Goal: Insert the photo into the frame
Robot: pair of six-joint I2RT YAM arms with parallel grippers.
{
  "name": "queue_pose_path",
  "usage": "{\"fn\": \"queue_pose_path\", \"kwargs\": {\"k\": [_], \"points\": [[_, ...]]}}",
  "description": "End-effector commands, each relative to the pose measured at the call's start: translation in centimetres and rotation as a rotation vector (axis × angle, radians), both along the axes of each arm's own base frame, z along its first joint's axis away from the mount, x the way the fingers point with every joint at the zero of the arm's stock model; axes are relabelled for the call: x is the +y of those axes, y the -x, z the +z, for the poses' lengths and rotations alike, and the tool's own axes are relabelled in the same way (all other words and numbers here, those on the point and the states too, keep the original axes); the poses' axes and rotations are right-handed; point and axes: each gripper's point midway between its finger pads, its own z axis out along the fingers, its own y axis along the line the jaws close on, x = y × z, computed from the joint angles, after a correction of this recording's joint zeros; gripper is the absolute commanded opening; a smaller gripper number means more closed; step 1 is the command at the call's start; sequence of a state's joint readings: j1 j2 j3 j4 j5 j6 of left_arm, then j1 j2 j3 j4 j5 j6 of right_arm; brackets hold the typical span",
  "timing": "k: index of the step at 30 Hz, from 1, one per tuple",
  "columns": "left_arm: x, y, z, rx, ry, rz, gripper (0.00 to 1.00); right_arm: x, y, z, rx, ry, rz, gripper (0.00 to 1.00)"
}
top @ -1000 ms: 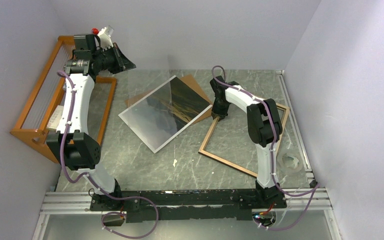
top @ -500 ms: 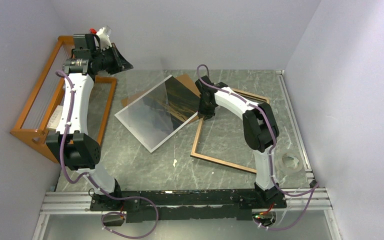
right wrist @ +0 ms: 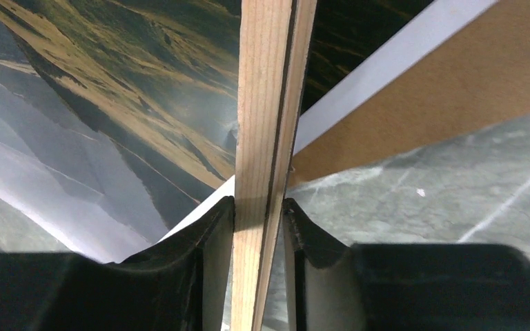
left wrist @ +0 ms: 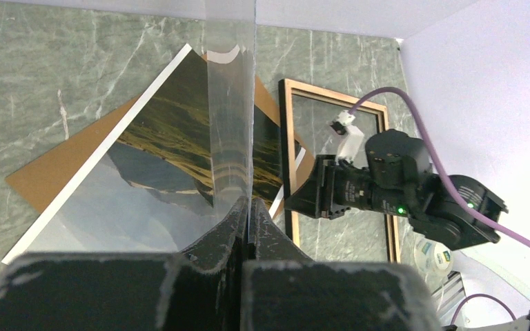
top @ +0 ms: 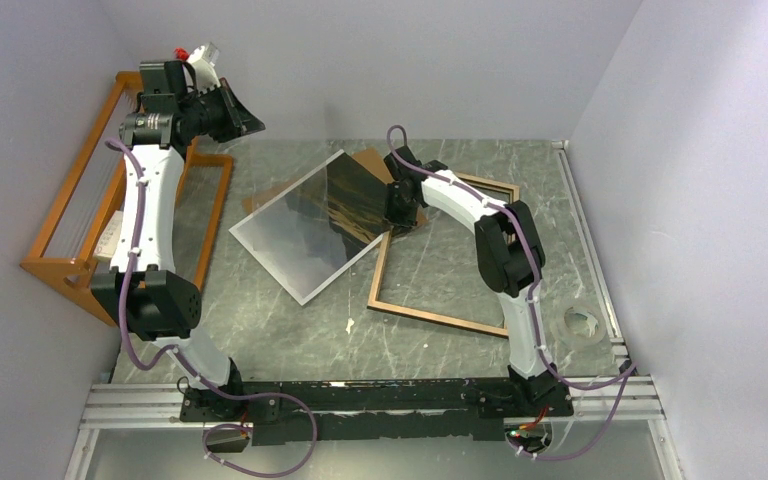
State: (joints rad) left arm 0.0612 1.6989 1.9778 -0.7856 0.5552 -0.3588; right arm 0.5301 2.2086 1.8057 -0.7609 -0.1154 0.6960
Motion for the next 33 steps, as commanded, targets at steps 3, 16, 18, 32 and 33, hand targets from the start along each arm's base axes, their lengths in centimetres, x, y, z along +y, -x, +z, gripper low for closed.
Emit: {"fn": "queue_pose_path", "kwargs": {"k": [3,16,18,32,33], "points": [[-0.9,0.6,4.2,-0.112,0.021,-0.043,0.03,3.0,-1.5,2.7,-0.056,-0.120,0.068,0.46],[-3.6,2.3,7.7,-0.189,0.144,-0.197,0.03,-1.3,-4.7,16.8,-0.481,-0.248,0.014,0.72],[-4.5,3.3,8.9,-0.226,0.174,-0.270,0.03,-2.8,-4.7,19.6,-0.562,-0.253,0.003,0.74],[-8.1,12.6,17.4,-0.521,0.292,-0.673,0.03,-7.8,-0.8,37.0,-1.112,-0.569,0.009,0.99],[-8.2,13.4,18.0,-0.537,0.293,-0.706,0.03,-8.4,-0.5,37.6,-1.127,-0.584,-0.003,0.99]]}}
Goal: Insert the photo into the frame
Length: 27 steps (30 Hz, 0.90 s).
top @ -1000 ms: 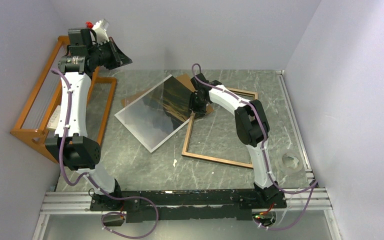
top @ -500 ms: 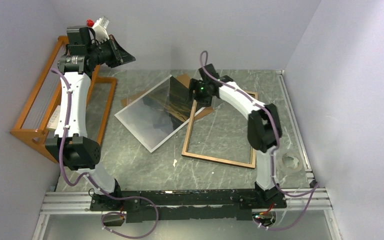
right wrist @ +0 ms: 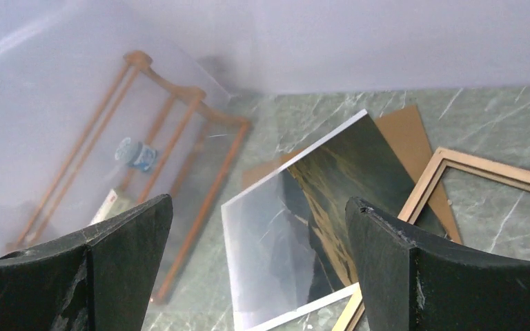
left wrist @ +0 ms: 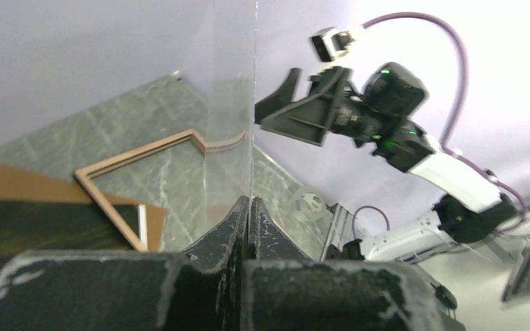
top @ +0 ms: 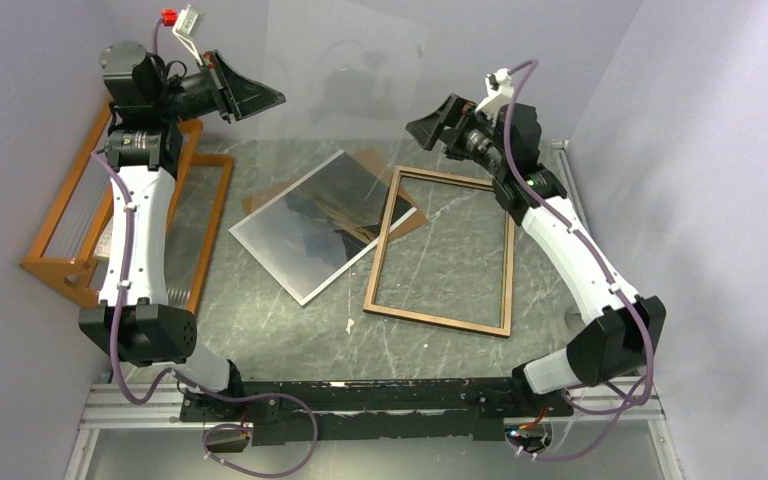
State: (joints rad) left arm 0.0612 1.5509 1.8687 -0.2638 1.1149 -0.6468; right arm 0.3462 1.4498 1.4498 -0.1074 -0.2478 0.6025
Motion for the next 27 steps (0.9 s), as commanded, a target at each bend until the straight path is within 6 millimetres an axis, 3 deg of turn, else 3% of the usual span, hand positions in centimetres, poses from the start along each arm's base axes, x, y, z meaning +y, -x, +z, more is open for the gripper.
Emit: {"fn": "queue_pose_path", "kwargs": {"k": [1,4,10,15,22,27], "points": [[-1.4,6.3,6.3,-0.233,0.022,-0.201,0.03,-2.0,1.2,5.2,-0.180,-0.131,0.007,0.99],[-1.6,7.9,8.0,-0.273,0.055,-0.220,0.03,-2.7,2.6,7.5,-0.274,-0.147,0.048,0.99],[-1.8,9.6,10.5,-0.268,0.106,-0.244,0.03,-0.8,7.9,11.4,-0.444,-0.156,0.303,0.99],[-1.8,10.5,12.2,-0.306,0.111,-0.218,0.02,0.5,11.5,12.4,-0.515,-0.198,0.492,0.99],[-1.4,9.4,13.3,-0.297,0.155,-0.116,0.03,0.8,13.3,13.0,-0.525,-0.255,0.569,0.86],[-0.9,8.4,14.7,-0.306,0.255,-0.055,0.03,1.0,14.5,13.0,-0.514,-0.337,0.633,0.82]]}}
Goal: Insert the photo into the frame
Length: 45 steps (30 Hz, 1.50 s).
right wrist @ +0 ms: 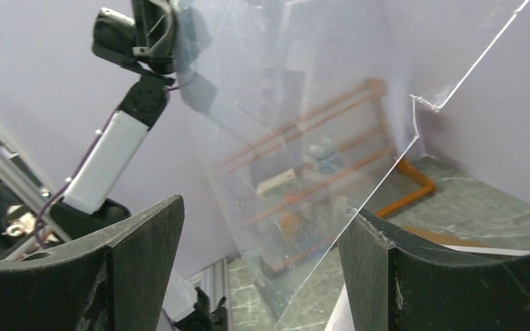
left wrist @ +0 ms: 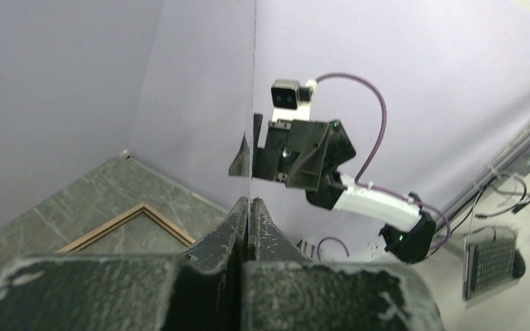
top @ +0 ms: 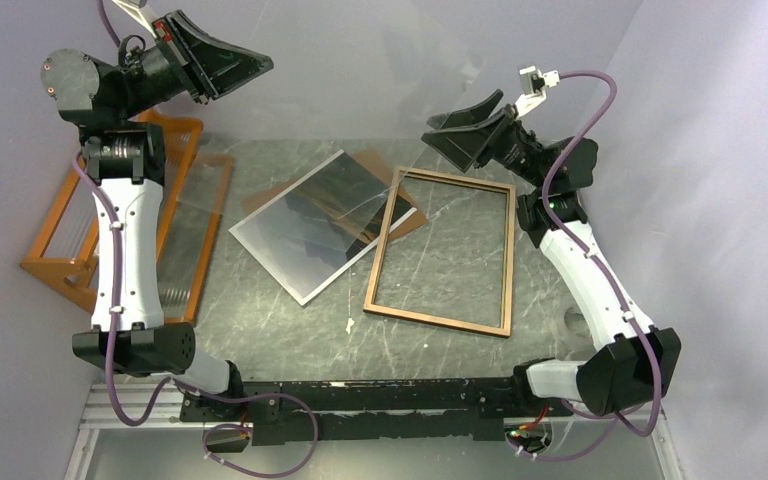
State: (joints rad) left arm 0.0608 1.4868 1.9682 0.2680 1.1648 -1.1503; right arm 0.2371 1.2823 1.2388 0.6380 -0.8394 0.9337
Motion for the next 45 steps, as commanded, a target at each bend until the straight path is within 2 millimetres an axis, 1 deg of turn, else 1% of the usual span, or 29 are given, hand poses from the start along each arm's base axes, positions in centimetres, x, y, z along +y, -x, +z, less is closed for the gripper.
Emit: {"fn": "queue_pose_path", "kwargs": {"k": [1,4,6,8,11,13,15,17,20,21,24,28,30,31,32,33,34,35,37,38,41,42,43,44,45], "points": [[0.5,0.2,3.0,-0.050,0.125,0.063,0.03,0.1,2.8,1.7,-0.061,-0.073,0.112,0.80],[0.6,-0.4,3.1,-0.028,0.164,0.053,0.02,0.2,2.9,1.5,-0.029,-0.108,0.149,0.76],[0.7,-0.8,3.0,-0.014,0.183,0.051,0.03,0.3,2.7,1.3,-0.018,-0.112,0.147,0.77],[0.8,-1.1,3.1,-0.004,0.201,0.061,0.03,0.7,2.5,0.9,-0.012,-0.102,0.134,0.81],[1.2,-1.5,3.4,0.015,0.241,0.101,0.03,1.9,2.6,0.9,-0.014,-0.094,0.128,0.87],[1.6,-1.9,3.5,0.042,0.274,0.134,0.03,2.9,2.6,0.9,-0.006,-0.095,0.138,0.88],[2.0,-2.5,3.5,0.074,0.312,0.169,0.03,3.5,2.8,1.2,0.002,-0.116,0.162,0.86],[2.4,-2.9,3.3,0.101,0.340,0.198,0.03,3.6,3.0,1.5,0.010,-0.153,0.183,0.82],[2.7,-3.4,2.7,0.130,0.358,0.227,0.03,3.3,2.6,1.7,0.037,-0.197,0.173,0.70],[2.8,-3.5,2.6,0.135,0.361,0.237,0.03,3.2,2.3,1.7,0.052,-0.206,0.160,0.64],[3.2,-3.4,2.2,0.139,0.372,0.274,0.03,3.0,0.7,1.1,0.137,-0.210,0.089,0.45],[3.1,-3.4,1.7,0.146,0.372,0.268,0.02,3.4,0.6,1.4,0.170,-0.223,0.138,0.21],[3.0,-3.7,0.9,0.174,0.369,0.260,0.03,3.5,0.3,1.3,0.195,-0.233,0.146,0.12],[3.0,-3.9,0.5,0.186,0.366,0.264,0.03,3.5,0.1,1.0,0.210,-0.234,0.141,0.09],[3.1,-4.1,0.0,0.199,0.361,0.276,0.10,3.5,0.0,0.7,0.223,-0.230,0.135,0.02],[3.2,-4.4,-0.6,0.210,0.355,0.295,0.16,3.4,-0.3,0.3,0.240,-0.224,0.127,0.00],[3.4,-4.8,-1.3,0.221,0.346,0.321,0.21,3.3,-0.5,0.0,0.251,-0.220,0.118,0.00],[3.8,-5.2,-2.1,0.229,0.339,0.358,0.29,3.1,-0.7,-0.5,0.264,-0.215,0.109,0.00],[4.5,-6.0,-4.3,0.235,0.314,0.439,0.55,2.8,-1.3,-1.8,0.305,-0.194,0.078,0.00],[5.0,-6.4,-5.6,0.250,0.292,0.486,0.65,2.6,-1.7,-2.7,0.336,-0.178,0.056,0.00],[6.3,-8.2,-11.0,0.345,0.198,0.619,0.82,2.2,-2.7,-5.6,0.429,-0.117,-0.004,0.00],[7.0,-8.8,-13.1,0.389,0.158,0.675,0.85,2.0,-3.1,-6.7,0.465,-0.096,-0.027,0.00],[8.0,-9.5,-15.5,0.442,0.119,0.747,0.90,1.9,-3.5,-8.4,0.520,-0.064,-0.053,0.00],[8.5,-9.9,-17.7,0.484,0.075,0.787,0.93,1.7,-3.8,-9.3,0.540,-0.045,-0.077,0.00],[9.5,-10.4,-20.0,0.523,0.023,0.850,0.94,1.5,-4.1,-11.0,0.600,-0.013,-0.100,0.00]]}}
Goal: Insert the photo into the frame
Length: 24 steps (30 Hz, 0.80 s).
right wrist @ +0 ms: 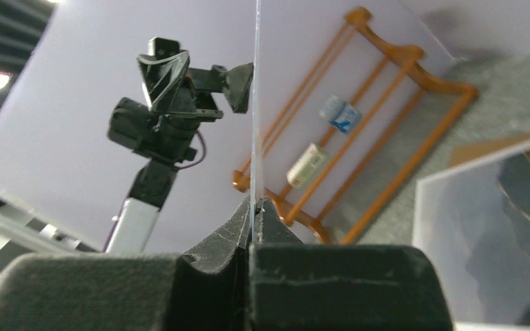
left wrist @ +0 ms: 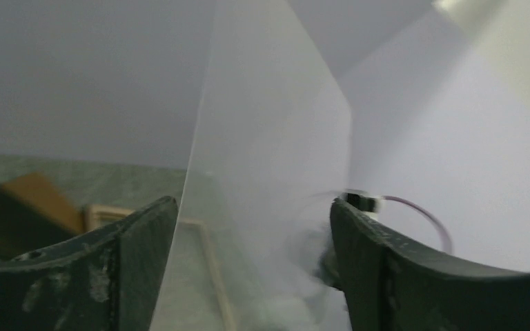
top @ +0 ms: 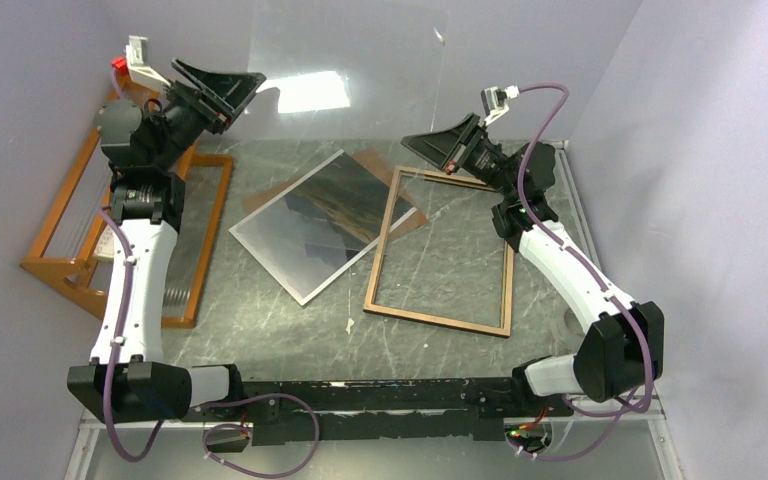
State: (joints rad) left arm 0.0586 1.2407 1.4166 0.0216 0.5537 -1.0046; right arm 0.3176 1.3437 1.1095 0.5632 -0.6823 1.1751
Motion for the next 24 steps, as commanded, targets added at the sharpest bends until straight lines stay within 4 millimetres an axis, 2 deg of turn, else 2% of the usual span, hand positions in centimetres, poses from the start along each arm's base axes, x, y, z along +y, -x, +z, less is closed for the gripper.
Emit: {"fn": "queue_pose_path", "kwargs": {"k": [1,5,7,9,12,14,16,17,20,24], "points": [[4.2,-1.9,-10.0,0.256,-0.226,0.230,0.94,-1.3,-1.0,-5.2,0.164,0.135,-0.085,0.00],[6.1,-2.4,-17.7,0.485,-0.336,0.277,0.95,-2.2,-1.9,-10.0,0.313,0.221,-0.109,0.00],[6.1,-2.6,-20.0,0.547,-0.334,0.259,0.95,-2.6,-2.3,-11.9,0.351,0.280,-0.121,0.00],[5.5,-2.9,-20.9,0.537,-0.319,0.224,0.95,-3.1,-2.9,-13.9,0.407,0.343,-0.134,0.00],[5.0,-3.7,-22.2,0.543,-0.313,0.188,0.95,-3.7,-3.8,-15.7,0.470,0.361,-0.137,0.00],[4.2,-4.0,-23.6,0.578,-0.309,0.134,0.95,-4.0,-4.3,-17.1,0.494,0.396,-0.143,0.00],[3.2,-4.2,-25.2,0.617,-0.292,0.057,0.95,-5.3,-5.2,-19.0,0.515,0.457,-0.191,0.00],[2.4,-4.2,-26.0,0.636,-0.278,0.005,0.95,-6.0,-5.4,-20.3,0.534,0.470,-0.206,0.00],[0.6,-4.3,-28.2,0.684,-0.250,-0.098,0.95,-7.9,-6.0,-22.3,0.549,0.467,-0.210,0.00],[-2.9,-4.2,-30.1,0.689,-0.281,-0.225,0.95,-10.1,-5.5,-25.5,0.608,0.521,-0.198,0.00]]}}
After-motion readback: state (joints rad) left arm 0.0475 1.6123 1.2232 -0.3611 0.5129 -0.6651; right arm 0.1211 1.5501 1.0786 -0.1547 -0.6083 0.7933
